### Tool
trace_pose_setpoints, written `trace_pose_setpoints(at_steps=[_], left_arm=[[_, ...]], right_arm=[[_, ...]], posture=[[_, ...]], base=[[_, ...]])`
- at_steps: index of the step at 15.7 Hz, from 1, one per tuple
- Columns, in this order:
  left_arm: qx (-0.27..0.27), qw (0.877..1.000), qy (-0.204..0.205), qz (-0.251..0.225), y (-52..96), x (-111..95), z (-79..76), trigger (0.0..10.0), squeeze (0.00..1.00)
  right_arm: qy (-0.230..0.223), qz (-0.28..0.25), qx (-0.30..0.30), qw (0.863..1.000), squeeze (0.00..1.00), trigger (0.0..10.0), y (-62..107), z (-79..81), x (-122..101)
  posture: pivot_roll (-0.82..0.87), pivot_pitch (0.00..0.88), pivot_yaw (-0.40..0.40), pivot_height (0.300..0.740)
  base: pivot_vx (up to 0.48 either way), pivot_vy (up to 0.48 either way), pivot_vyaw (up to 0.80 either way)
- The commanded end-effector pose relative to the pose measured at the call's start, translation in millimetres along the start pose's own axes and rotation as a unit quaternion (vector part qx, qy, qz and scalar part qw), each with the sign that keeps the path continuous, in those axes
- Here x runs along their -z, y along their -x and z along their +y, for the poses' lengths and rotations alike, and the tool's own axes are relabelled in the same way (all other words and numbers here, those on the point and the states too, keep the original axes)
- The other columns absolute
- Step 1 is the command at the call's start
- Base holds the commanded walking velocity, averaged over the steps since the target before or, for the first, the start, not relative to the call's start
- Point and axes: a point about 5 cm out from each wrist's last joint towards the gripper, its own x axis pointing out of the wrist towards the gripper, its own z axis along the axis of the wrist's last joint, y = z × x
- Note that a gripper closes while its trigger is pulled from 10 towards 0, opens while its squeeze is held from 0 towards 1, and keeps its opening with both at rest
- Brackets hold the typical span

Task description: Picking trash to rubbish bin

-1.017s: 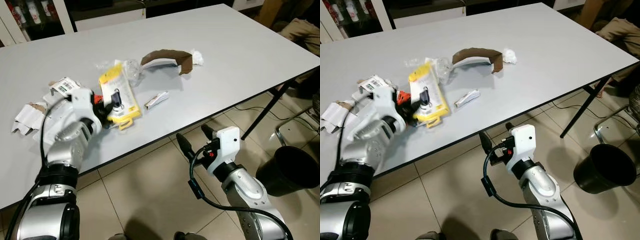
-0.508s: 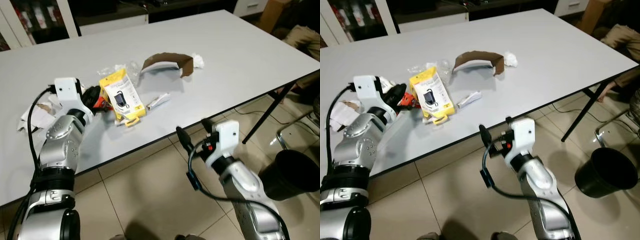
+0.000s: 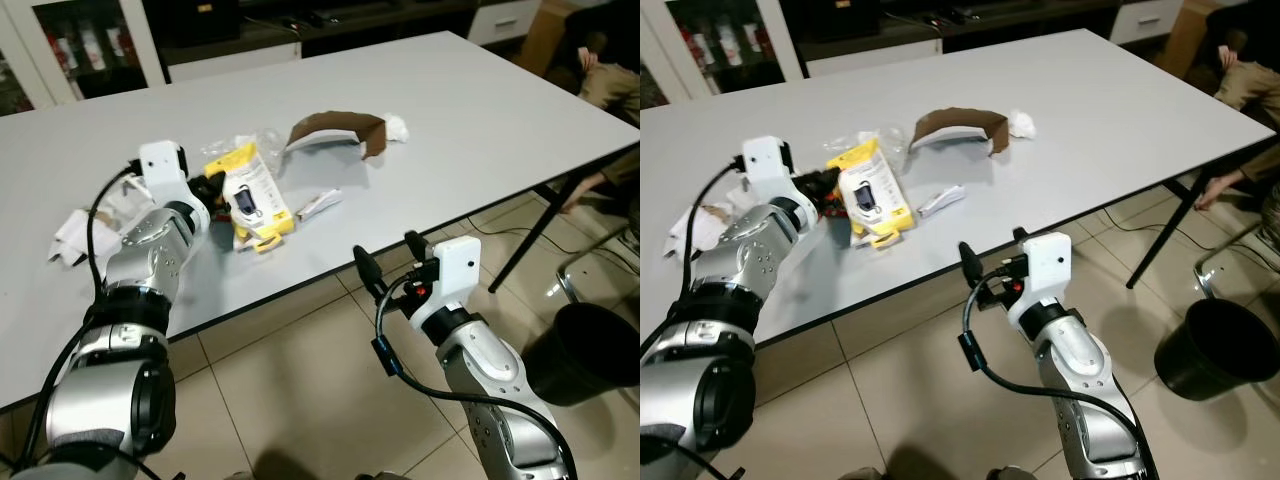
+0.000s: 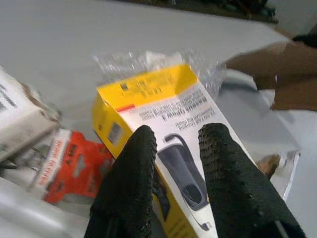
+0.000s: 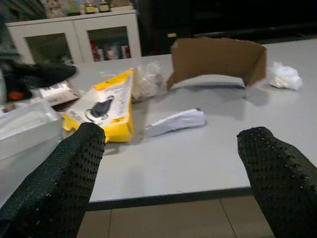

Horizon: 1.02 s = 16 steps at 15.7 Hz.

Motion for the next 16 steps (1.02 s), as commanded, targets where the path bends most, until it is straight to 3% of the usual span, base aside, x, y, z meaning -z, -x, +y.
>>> trace_pose_setpoints(at_steps=[1, 5, 6, 9, 14, 16], left_arm=[[-0.013, 1.000, -0.017, 0.021, -2.5, -3, 3.1, 10.0, 1.00], [-0.043, 0.997, -0.021, 0.056, -3.2, 1, 14.0, 10.0, 1.00], [-0.047, 0.997, -0.022, 0.061, -3.3, 2, 15.1, 10.0, 1.00], [-0.016, 0.998, 0.025, 0.061, -6.8, 4, 4.6, 10.0, 1.00], [-0.010, 0.999, 0.020, 0.048, -9.0, -4, 2.0, 10.0, 1.00], [-0.008, 0.998, 0.012, 0.063, -9.1, -1, 1.1, 10.0, 1.00]], right_arm=[[0.002, 0.016, -0.030, 0.999, 0.00, 10.0, 5.6, 8.5, 3], [-0.014, 0.023, -0.109, 0.994, 0.00, 10.0, 17.2, 26.2, 0], [-0.013, 0.026, -0.113, 0.993, 0.00, 10.0, 19.5, 27.1, 0], [-0.014, 0.031, -0.111, 0.993, 0.00, 10.0, 24.7, 27.4, -1], [-0.018, 0.042, -0.105, 0.993, 0.00, 10.0, 31.9, 30.8, 2], [-0.019, 0.044, -0.104, 0.993, 0.00, 10.0, 32.2, 31.2, 3]], posture=[[-0.10, 0.069, 0.036, 0.740], [-0.10, 0.097, 0.052, 0.740], [-0.11, 0.105, 0.056, 0.740], [-0.11, 0.115, 0.062, 0.740], [-0.12, 0.122, 0.077, 0.740], [-0.12, 0.123, 0.080, 0.740]], base=[[0.000, 0.000, 0.00], [0.000, 0.000, 0.00], [0.000, 0.000, 0.00], [0.000, 0.000, 0.00], [0.000, 0.000, 0.00], [0.000, 0.000, 0.00]])
